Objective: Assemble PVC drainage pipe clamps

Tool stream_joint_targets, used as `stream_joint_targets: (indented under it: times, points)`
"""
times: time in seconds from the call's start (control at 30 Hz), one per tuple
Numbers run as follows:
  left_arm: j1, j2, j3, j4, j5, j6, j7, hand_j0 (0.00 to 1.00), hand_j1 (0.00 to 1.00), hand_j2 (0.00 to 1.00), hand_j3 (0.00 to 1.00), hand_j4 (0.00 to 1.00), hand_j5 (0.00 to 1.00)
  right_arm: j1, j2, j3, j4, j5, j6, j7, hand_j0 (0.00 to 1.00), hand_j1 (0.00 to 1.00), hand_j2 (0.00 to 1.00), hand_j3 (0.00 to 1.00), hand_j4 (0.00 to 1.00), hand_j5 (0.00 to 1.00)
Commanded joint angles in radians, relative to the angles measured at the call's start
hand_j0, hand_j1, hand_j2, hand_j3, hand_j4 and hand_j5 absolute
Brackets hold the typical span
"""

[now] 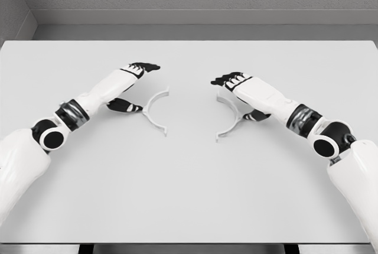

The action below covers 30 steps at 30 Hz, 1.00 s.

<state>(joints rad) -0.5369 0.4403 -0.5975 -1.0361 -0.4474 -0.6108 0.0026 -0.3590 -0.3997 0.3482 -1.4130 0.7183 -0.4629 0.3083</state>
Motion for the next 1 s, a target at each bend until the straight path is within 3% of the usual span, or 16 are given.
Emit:
stream_joint_targets:
  times: [0.0,0.87,0.97]
  points:
    - [0.0,-0.003,0.001,-0.004,0.006,0.0,0.001,1.0,1.0,1.0,1.0,1.0,1.0,0.0,0.006,0.0,-0.006,-0.007,0.001,0.002,1.0,1.0,1.0,1.0,1.0,1.0]
    - [0.008,-0.043,-0.019,-0.022,-0.008,0.0,0.001,1.0,1.0,1.0,1.0,1.0,1.0,0.0,0.007,0.02,-0.003,0.004,0.023,0.002,1.0,1.0,1.0,1.0,1.0,1.0]
    - [0.021,-0.043,-0.019,-0.053,-0.022,0.0,0.001,1.0,1.0,1.0,1.0,1.0,1.0,0.0,0.024,0.022,-0.001,0.006,0.023,0.002,1.0,1.0,1.0,1.0,1.0,1.0]
